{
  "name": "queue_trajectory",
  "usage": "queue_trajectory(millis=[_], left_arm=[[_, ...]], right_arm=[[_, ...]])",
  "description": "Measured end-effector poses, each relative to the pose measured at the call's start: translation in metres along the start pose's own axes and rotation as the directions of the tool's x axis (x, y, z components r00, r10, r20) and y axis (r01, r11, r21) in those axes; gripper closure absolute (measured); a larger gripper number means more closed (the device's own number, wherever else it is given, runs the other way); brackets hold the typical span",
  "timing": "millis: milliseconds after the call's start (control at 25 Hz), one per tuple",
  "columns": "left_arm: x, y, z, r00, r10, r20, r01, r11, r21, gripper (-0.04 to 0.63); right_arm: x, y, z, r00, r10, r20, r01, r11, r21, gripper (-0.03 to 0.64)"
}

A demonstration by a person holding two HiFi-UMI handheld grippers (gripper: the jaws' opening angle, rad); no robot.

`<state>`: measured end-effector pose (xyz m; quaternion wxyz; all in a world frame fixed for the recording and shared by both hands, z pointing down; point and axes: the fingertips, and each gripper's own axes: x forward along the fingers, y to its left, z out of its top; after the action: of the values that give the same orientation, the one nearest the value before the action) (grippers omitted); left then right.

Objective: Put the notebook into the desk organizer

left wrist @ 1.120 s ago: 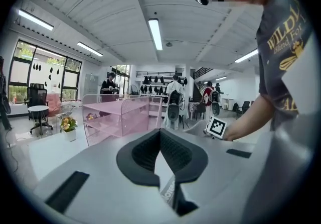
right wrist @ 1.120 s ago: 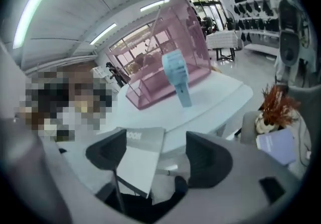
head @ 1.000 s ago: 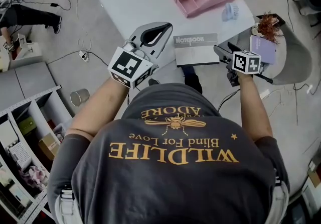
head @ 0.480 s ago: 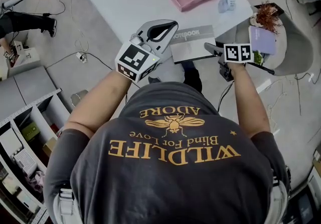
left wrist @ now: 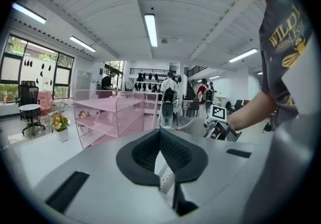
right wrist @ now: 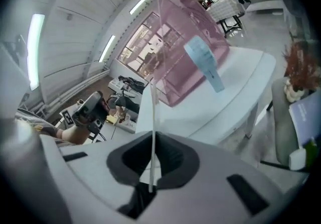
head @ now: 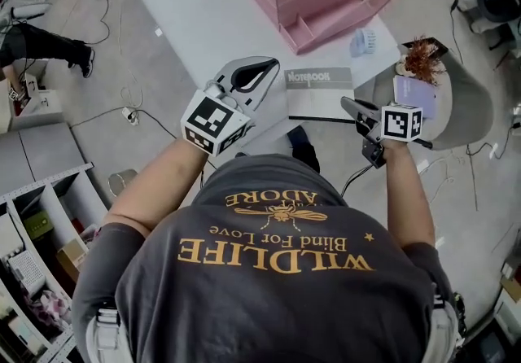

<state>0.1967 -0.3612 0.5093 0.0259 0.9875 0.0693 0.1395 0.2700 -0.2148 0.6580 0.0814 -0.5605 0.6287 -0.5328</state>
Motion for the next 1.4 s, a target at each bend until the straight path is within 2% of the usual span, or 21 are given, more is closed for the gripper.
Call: queue_trajectory(millis=[200, 360, 560, 800, 1000, 1080, 1200, 1400], left_arm=[[-0.028, 0.026, 0.054, 0.992, 0.075, 0.1, -0.075, 0.997, -0.004, 0.595], [-0.051, 0.046, 0.104, 0.972, 0.149, 0.18, -0.15, 0.989, -0.01, 0.595], [-0.075, 0.071, 0.159, 0.943, 0.22, 0.252, -0.224, 0.975, -0.013, 0.595], [-0.083, 0.104, 0.203, 0.914, 0.293, 0.281, -0.308, 0.951, 0.01, 0.595], [-0.074, 0.136, 0.217, 0.898, 0.341, 0.28, -0.341, 0.939, -0.047, 0.595], [-0.069, 0.147, 0.219, 0.894, 0.356, 0.271, -0.352, 0.934, -0.065, 0.595], [-0.059, 0.158, 0.223, 0.892, 0.37, 0.26, -0.364, 0.929, -0.071, 0.596], [-0.038, 0.165, 0.225, 0.894, 0.376, 0.243, -0.372, 0.926, -0.066, 0.595]], right_arm=[[-0.027, 0.069, 0.071, 0.995, 0.084, 0.052, -0.074, 0.984, -0.161, 0.607], [-0.044, 0.135, 0.13, 0.983, 0.176, 0.058, -0.152, 0.944, -0.294, 0.607], [-0.059, 0.199, 0.199, 0.962, 0.269, 0.049, -0.227, 0.886, -0.404, 0.607], [-0.053, 0.229, 0.297, 0.964, 0.26, 0.058, -0.193, 0.833, -0.518, 0.607], [-0.031, 0.229, 0.367, 0.969, 0.244, 0.037, -0.182, 0.809, -0.559, 0.607], [-0.023, 0.223, 0.391, 0.975, 0.219, 0.034, -0.163, 0.813, -0.56, 0.607], [-0.014, 0.194, 0.421, 0.993, 0.093, 0.067, -0.048, 0.867, -0.497, 0.607], [0.006, 0.166, 0.441, 0.999, 0.052, 0.001, -0.046, 0.88, -0.473, 0.607]])
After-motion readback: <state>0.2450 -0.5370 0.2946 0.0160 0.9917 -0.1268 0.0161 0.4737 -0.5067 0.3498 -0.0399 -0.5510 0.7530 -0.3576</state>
